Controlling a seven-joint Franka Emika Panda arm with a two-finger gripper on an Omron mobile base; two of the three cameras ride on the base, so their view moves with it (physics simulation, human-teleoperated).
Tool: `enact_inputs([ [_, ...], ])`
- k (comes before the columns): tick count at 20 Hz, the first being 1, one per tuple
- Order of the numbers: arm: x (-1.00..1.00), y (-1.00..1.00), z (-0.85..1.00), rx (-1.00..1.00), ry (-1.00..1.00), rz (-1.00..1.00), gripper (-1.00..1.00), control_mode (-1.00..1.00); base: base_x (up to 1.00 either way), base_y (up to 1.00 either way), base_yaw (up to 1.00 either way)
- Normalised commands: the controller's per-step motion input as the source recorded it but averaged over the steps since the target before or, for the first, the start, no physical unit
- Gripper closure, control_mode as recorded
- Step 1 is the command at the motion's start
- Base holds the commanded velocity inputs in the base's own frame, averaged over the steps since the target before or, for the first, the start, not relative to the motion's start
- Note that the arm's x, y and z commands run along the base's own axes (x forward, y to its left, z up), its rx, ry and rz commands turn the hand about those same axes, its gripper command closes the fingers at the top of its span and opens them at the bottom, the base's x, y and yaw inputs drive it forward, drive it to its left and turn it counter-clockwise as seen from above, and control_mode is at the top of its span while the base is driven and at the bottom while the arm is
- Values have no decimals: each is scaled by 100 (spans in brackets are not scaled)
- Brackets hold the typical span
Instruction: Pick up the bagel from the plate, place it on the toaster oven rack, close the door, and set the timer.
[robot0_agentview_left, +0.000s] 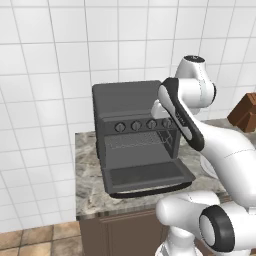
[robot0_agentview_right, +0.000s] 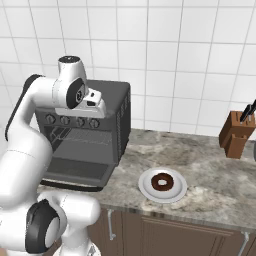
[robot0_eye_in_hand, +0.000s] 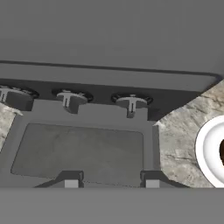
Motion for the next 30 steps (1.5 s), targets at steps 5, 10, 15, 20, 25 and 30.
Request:
enact_inputs([
  [5, -20, 6, 0, -1, 0, 0, -100, -100, 0, 0, 0],
  [10, -44, 45, 0, -12, -3, 0, -100, -100, 0, 0, 0],
  [15, -35, 54, -1, -21, -3, 0, -100, -100, 0, 0, 0],
  [20, -26, 55, -17, -30, -8, 0, -100, -100, 0, 0, 0],
  [25, -3, 42, -31, -30, -4, 0, -100, -100, 0, 0, 0],
  [30, 0, 25, -31, -27, 0, 0, -100, -100, 0, 0, 0],
])
